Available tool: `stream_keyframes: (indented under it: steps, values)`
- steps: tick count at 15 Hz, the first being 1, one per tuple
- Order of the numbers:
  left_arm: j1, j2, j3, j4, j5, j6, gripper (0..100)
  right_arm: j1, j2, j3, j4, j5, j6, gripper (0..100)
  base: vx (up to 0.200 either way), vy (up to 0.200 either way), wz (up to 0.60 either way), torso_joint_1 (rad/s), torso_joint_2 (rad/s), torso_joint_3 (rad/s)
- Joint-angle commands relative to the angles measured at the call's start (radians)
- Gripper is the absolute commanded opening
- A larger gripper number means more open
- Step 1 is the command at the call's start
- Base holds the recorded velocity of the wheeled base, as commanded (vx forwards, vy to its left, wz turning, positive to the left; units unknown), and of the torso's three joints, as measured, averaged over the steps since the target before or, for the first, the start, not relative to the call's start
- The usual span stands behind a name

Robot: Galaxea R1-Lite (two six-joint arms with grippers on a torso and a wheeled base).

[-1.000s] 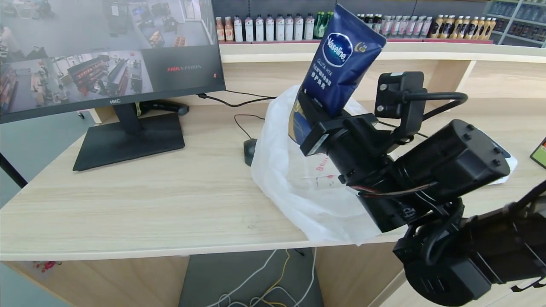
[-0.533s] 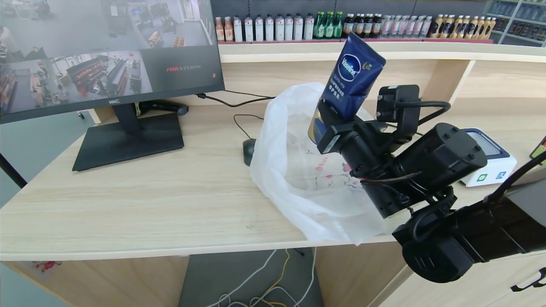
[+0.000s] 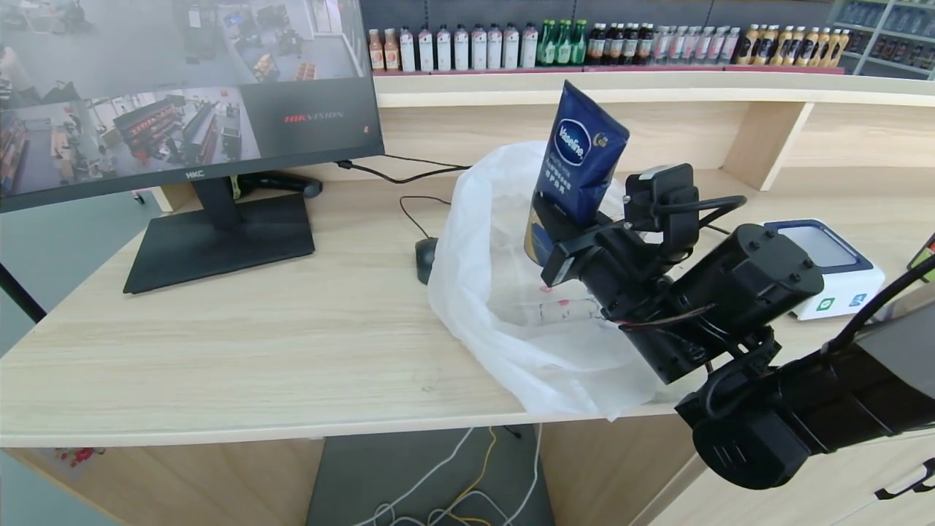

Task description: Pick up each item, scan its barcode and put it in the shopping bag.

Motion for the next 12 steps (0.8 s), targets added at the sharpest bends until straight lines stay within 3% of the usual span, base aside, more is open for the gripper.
stream_keyframes:
  steps: [1, 8, 12]
  values:
    - [0.000, 0.000, 0.000, 0.000, 0.000, 0.000, 100, 0.020, -0.005, -0.007, -0.001, 0.005, 0.001, 0, 0.000, 0.000, 0.00, 0.000, 0.00, 0.000]
    - [-0.002, 0.000, 0.000, 0.000, 0.000, 0.000, 100, 0.032, -0.013, -0.077, 0.218, 0.014, 0.052, 0, 0.000, 0.000, 0.00, 0.000, 0.00, 0.000]
    - [0.000, 0.000, 0.000, 0.000, 0.000, 0.000, 100, 0.011, 0.013, -0.083, 0.241, 0.014, 0.078, 0, 0.000, 0.000, 0.00, 0.000, 0.00, 0.000]
